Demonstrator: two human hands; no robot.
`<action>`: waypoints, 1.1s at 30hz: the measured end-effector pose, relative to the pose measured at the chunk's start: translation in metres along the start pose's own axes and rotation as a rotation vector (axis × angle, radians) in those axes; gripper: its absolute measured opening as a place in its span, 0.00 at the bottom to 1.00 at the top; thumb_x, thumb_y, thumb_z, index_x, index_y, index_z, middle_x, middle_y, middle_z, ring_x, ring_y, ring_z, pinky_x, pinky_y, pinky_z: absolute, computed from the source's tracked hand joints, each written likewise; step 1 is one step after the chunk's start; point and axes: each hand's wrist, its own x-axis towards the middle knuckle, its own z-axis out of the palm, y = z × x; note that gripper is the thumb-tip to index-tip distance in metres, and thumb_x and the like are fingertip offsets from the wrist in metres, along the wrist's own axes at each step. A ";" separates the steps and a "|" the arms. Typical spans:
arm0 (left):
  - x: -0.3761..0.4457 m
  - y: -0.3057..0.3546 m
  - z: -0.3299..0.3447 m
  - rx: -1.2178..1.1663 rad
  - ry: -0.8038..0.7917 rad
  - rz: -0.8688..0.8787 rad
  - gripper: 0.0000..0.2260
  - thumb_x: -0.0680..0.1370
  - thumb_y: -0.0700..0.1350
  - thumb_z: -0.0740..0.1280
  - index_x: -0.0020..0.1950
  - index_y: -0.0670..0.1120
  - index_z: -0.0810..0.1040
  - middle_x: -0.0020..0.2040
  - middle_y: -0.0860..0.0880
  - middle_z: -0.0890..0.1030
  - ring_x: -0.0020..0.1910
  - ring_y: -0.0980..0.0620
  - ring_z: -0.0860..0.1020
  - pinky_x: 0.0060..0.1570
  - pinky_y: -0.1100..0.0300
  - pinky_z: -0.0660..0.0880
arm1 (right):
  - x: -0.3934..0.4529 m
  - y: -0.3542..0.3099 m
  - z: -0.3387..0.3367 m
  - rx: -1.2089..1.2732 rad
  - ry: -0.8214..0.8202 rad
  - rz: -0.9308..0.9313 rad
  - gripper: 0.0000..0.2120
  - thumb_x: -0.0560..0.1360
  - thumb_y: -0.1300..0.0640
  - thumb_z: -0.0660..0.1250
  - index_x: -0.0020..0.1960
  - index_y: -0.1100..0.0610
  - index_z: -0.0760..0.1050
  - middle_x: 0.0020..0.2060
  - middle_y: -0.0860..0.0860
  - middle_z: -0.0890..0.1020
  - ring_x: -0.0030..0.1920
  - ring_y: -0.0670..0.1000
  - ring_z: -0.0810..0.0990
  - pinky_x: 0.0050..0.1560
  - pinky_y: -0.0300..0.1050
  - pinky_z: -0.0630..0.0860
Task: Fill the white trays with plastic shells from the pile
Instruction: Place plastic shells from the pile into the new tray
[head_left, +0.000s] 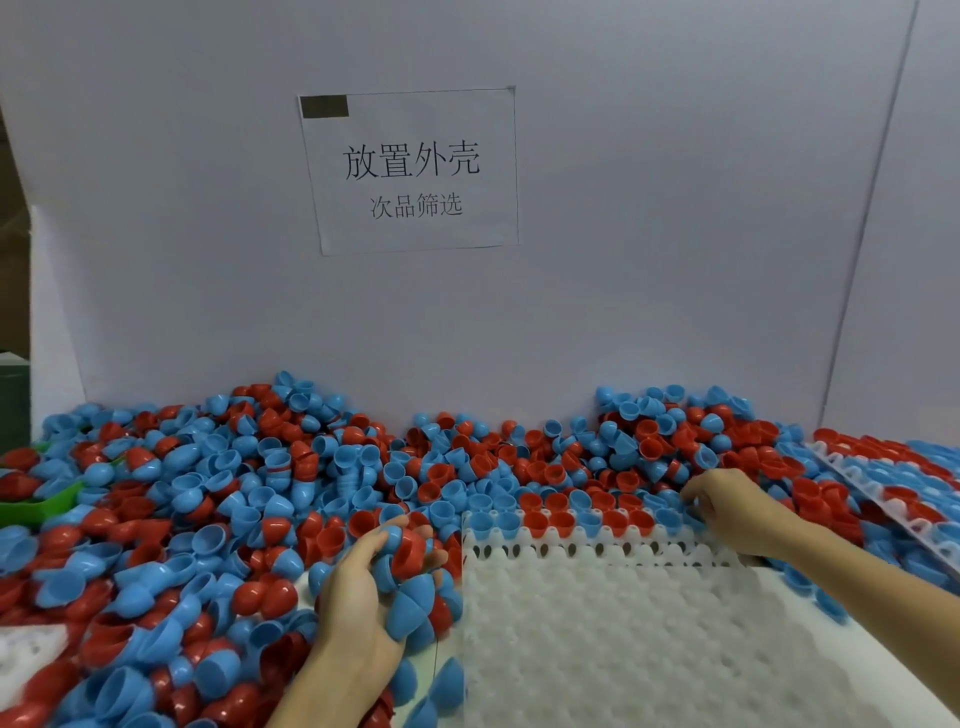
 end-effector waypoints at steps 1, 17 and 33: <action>0.001 0.000 0.000 0.003 0.002 -0.001 0.09 0.81 0.40 0.61 0.54 0.41 0.81 0.44 0.38 0.82 0.36 0.44 0.81 0.39 0.52 0.78 | 0.000 -0.001 0.004 -0.027 -0.007 -0.013 0.13 0.79 0.65 0.66 0.61 0.55 0.81 0.52 0.49 0.83 0.44 0.44 0.79 0.41 0.36 0.78; 0.009 -0.001 -0.004 0.015 -0.018 0.038 0.17 0.81 0.49 0.65 0.47 0.36 0.85 0.43 0.38 0.85 0.33 0.46 0.84 0.32 0.55 0.81 | -0.002 -0.047 -0.033 -0.126 0.138 -0.082 0.14 0.80 0.62 0.62 0.61 0.51 0.80 0.54 0.49 0.83 0.46 0.46 0.82 0.43 0.40 0.81; 0.017 -0.011 -0.007 0.157 -0.051 0.110 0.20 0.60 0.66 0.74 0.46 0.57 0.87 0.48 0.47 0.87 0.47 0.49 0.86 0.44 0.51 0.83 | -0.071 -0.255 -0.042 0.643 0.092 -0.696 0.20 0.75 0.54 0.74 0.66 0.44 0.77 0.55 0.40 0.77 0.50 0.39 0.76 0.49 0.30 0.74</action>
